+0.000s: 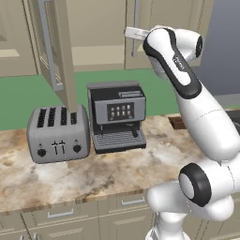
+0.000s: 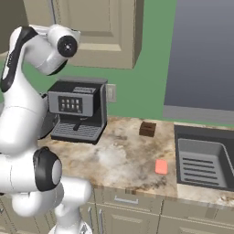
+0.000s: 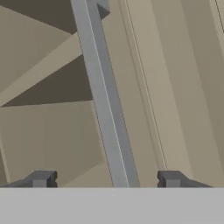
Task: Open the cabinet. Pick the bar soap and place it next to the sink. Then close the cabinet.
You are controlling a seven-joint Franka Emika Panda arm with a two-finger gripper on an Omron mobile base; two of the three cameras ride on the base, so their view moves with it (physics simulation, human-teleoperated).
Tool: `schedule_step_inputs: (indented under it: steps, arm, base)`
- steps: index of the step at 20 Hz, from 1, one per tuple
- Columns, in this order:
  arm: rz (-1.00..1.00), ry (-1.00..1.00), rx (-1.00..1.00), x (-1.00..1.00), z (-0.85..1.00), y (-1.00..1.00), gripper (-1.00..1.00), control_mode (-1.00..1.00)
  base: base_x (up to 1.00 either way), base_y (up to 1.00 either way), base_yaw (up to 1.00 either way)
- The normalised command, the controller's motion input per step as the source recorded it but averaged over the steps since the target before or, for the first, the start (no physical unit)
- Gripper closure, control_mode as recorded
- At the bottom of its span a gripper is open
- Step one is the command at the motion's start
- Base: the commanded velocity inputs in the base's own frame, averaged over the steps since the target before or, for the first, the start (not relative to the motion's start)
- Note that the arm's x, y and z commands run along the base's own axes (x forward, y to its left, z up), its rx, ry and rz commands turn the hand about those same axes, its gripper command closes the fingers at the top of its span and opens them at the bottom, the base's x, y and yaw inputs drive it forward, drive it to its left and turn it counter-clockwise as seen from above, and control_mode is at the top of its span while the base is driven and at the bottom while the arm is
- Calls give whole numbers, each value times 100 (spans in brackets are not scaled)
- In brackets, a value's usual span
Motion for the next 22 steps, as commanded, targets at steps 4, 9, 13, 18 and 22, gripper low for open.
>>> schedule_step_inputs:
  steps: [4, 9, 13, 18, 22]
  arm:
    - [-1, 3, -3, 10, 6, 0, -100, -100]
    - [-2, 2, -4, -14, 14, 0, -100, -100]
    - [-6, 3, -7, -8, 12, 1, -100, -100]
    - [-8, 2, -7, -43, 12, 0, -100, -100]
    - [-10, 0, -3, -88, 10, -7, -100, -100]
  base:
    - [0, 0, 0]
    - [0, 0, 0]
    - [0, 0, 0]
    - [0, 0, 0]
    - [0, 0, 0]
